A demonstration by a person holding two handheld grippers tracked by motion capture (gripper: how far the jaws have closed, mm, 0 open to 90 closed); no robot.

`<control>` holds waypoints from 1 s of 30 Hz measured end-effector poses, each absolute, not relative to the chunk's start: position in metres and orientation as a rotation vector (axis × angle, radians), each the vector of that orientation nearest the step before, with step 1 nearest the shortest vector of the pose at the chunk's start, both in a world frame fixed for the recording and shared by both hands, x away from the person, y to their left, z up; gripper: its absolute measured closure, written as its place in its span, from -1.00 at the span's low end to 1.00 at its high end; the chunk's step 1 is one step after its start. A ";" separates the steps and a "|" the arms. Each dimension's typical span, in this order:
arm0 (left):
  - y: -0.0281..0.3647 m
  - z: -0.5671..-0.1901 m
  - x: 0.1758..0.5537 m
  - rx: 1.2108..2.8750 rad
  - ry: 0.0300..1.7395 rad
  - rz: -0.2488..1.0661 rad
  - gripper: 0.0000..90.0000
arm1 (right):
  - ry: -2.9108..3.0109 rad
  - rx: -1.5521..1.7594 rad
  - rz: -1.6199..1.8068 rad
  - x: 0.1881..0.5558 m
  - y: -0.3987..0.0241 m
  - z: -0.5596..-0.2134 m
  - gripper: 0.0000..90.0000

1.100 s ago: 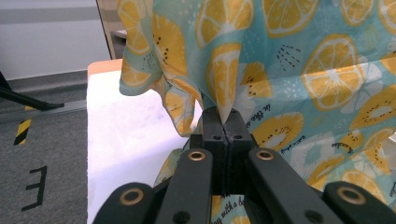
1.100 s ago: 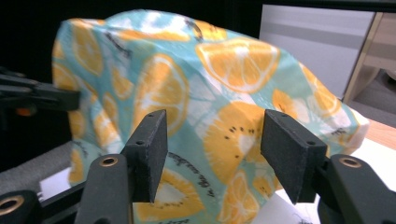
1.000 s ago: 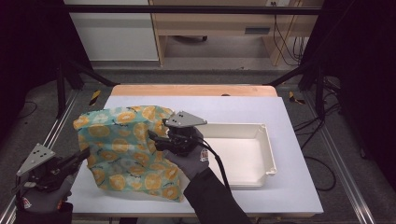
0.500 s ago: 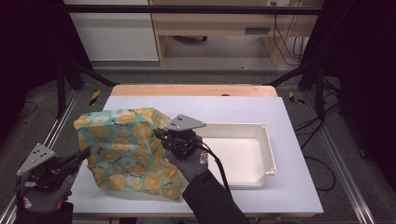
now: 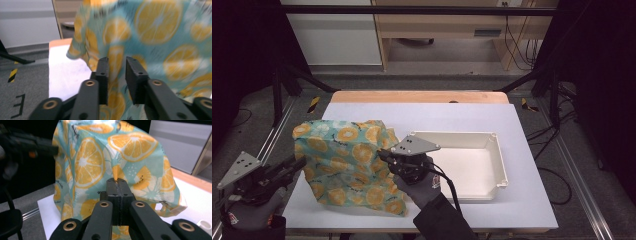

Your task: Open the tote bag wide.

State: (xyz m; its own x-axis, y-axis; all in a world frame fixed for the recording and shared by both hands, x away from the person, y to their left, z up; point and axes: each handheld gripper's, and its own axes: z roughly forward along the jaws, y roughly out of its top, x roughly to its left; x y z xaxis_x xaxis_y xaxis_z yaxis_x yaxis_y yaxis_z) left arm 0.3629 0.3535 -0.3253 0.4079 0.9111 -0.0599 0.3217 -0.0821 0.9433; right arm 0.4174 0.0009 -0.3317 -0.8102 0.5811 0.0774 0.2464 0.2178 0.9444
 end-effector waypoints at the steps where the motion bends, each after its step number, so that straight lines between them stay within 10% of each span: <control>1: 0.353 -0.323 0.363 1.626 1.102 0.720 0.53 | 2.208 0.780 1.620 0.417 0.002 -0.334 1.00; 6: 0.349 -0.315 0.374 1.630 1.102 0.729 0.45 | 2.239 0.768 1.600 0.416 0.006 -0.339 1.00; 15: 0.350 -0.317 0.378 1.653 1.133 0.751 0.97 | 2.247 0.765 1.608 0.416 0.011 -0.341 0.97; 24: 0.352 -0.318 0.373 1.653 1.115 0.750 1.00 | 2.152 0.779 1.688 0.423 0.011 -0.317 0.50; 30: 0.352 -0.317 0.367 1.655 1.096 0.751 1.00 | 2.169 0.759 1.615 0.427 0.025 -0.315 0.97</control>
State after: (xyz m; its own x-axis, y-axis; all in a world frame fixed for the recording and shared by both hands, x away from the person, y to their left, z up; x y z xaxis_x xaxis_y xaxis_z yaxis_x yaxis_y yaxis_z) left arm 0.3671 0.3522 -0.3172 0.4026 0.9152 -0.0191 0.3122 -0.1177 0.9427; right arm 0.4273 0.0252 -0.3147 -0.8032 0.5937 0.0498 0.2180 0.2151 0.9520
